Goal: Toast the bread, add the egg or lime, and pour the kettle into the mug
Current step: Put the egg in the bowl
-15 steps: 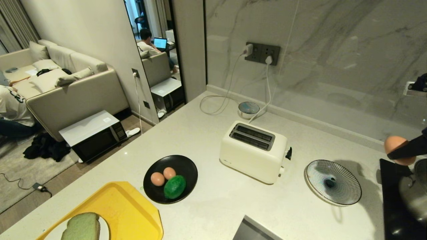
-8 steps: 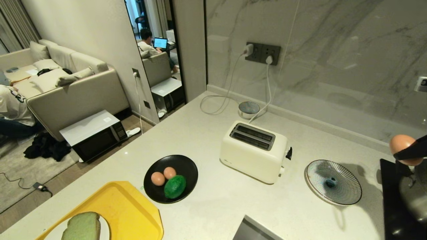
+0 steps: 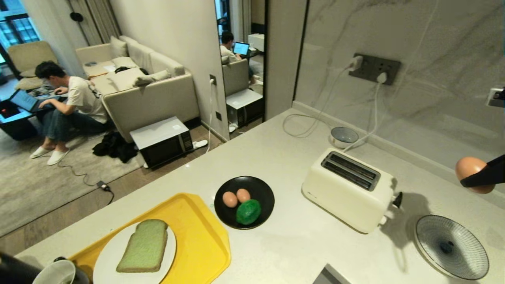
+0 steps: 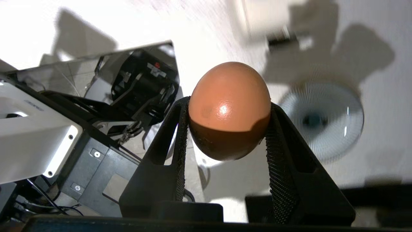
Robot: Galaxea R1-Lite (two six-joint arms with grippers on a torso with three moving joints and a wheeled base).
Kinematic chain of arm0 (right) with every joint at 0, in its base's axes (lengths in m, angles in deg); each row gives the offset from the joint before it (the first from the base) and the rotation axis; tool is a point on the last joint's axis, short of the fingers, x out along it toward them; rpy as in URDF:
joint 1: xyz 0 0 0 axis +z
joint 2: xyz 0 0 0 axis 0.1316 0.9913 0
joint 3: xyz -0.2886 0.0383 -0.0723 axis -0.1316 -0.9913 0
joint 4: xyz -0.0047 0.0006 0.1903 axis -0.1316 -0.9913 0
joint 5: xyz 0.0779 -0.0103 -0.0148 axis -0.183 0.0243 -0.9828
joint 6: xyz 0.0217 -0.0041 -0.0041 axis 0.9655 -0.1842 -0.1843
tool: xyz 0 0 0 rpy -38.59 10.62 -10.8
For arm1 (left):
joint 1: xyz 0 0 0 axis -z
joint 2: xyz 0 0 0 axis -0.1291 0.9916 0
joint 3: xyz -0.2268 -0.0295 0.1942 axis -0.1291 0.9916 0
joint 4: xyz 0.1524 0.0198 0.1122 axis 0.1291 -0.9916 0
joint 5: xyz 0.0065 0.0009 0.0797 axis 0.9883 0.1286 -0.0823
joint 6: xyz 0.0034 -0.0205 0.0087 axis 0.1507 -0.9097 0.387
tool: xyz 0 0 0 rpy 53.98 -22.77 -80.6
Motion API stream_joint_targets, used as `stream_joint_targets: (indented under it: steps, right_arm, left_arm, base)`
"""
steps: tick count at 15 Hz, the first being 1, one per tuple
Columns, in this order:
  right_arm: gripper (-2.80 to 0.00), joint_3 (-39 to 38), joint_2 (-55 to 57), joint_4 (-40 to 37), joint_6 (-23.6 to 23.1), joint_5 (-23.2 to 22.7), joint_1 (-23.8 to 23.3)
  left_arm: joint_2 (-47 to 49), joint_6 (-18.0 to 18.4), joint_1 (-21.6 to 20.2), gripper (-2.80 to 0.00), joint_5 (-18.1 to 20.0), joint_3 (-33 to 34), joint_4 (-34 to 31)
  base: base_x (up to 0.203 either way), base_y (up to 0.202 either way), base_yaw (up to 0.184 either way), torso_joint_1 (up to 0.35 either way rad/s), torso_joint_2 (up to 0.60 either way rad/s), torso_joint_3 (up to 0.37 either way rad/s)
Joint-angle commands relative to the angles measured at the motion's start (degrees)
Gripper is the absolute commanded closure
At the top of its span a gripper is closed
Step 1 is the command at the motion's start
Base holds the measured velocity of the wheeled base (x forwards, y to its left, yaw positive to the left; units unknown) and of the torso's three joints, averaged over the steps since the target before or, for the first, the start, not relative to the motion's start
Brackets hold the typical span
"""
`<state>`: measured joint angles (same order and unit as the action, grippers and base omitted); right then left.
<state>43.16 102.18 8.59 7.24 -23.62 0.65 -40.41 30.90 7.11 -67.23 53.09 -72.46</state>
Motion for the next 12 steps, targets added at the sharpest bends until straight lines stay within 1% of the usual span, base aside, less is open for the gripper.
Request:
stream_joint_targets:
  steps: [1,5,8,10,12]
  right_arm:
    - [0.00,0.6,0.5,-0.4,-0.2,-0.1,1.7]
    - [0.00,0.8,0.5,-0.5,0.5,-0.1,7.9]
    - [0.00,1.4,1.6,-0.4,2.1,0.1,13.5]
    - [0.00,2.3,3.5,-0.2,3.9,0.2,17.1]
    - [0.00,2.6,6.0,0.6,4.4,0.4,18.7]
  left_arm:
    - [0.0,0.0,0.0,0.00,0.0,0.0,0.0]
    - [0.0,-0.1,0.0,0.00,0.0,0.0,0.0]
    - [0.0,0.0,0.0,0.00,0.0,0.0,0.0]
    - [0.0,0.0,0.0,0.00,0.0,0.0,0.0]
    - [0.0,-0.1,0.0,0.00,0.0,0.0,0.0]
  base:
    - [0.001,-0.007,0.176,0.005,0.00,0.005]
    - [-0.001,-0.007,0.169,0.001,0.00,0.001]
    - [-0.001,-0.007,0.176,0.003,0.00,0.001]
    - [-0.001,-0.010,0.174,0.007,0.00,0.002]
    - [-0.001,-0.007,0.170,0.006,0.00,0.000]
